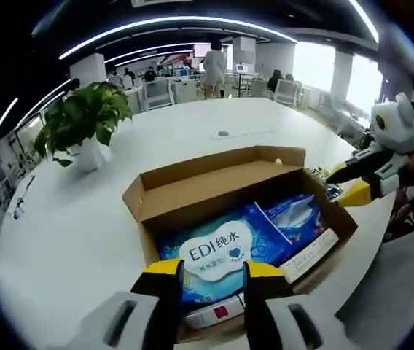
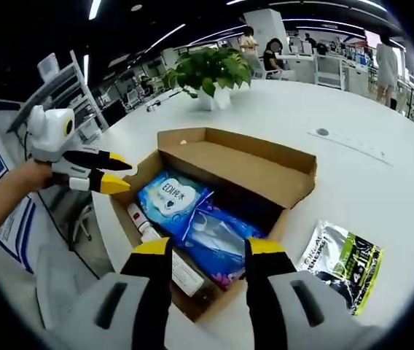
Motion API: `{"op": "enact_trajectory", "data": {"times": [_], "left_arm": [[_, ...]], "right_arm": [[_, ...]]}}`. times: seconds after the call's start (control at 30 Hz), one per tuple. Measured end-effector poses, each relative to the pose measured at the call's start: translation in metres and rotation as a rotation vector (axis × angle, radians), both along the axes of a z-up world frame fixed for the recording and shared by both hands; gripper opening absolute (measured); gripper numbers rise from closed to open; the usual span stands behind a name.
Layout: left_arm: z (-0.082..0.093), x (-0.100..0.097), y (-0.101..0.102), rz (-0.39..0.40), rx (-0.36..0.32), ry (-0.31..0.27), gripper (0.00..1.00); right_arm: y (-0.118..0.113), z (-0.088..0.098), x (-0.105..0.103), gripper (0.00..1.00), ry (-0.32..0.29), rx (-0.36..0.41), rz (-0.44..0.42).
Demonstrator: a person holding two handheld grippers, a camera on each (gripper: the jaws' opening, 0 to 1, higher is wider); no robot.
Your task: Operate the shoe box by opening the lid, removing the specified soft item, and placing it in the target area until the item is outside and the box remains undamaged.
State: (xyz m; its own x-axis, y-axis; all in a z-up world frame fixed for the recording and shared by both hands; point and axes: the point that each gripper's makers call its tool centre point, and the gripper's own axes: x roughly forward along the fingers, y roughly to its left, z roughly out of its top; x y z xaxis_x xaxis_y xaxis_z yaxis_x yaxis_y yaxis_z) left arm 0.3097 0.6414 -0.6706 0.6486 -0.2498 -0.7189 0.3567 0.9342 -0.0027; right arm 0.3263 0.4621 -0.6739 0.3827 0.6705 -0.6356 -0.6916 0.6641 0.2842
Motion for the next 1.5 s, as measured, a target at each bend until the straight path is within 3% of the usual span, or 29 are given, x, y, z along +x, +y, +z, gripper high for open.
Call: {"op": "enact_trajectory", "data": {"times": [0.37,0.57,0.83,1.13,1.5], "left_arm": [[-0.012,-0.011,0.041,0.091,0.044,0.027,0.31],[-0.018,-0.016,0.052,0.129,0.035,0.042,0.30],[-0.027,-0.026,0.060,0.183,-0.008,0.068,0.22],[-0.035,-0.035,0.057,0.214,-0.057,0.102,0.06],[-0.040,-0.036,0.056,0.221,-0.073,0.117,0.06]], "right_arm": [[0.026,-0.011,0.002,0.31,0.007,0.011,0.045],[0.041,-0.018,0.005,0.29,0.012,0.003,0.064],[0.060,-0.028,0.009,0.28,0.033,0.013,0.068],[0.073,-0.036,0.022,0.28,0.037,0.020,0.052],[0.086,-0.045,0.029,0.26,0.065,0.018,0.063]]}}
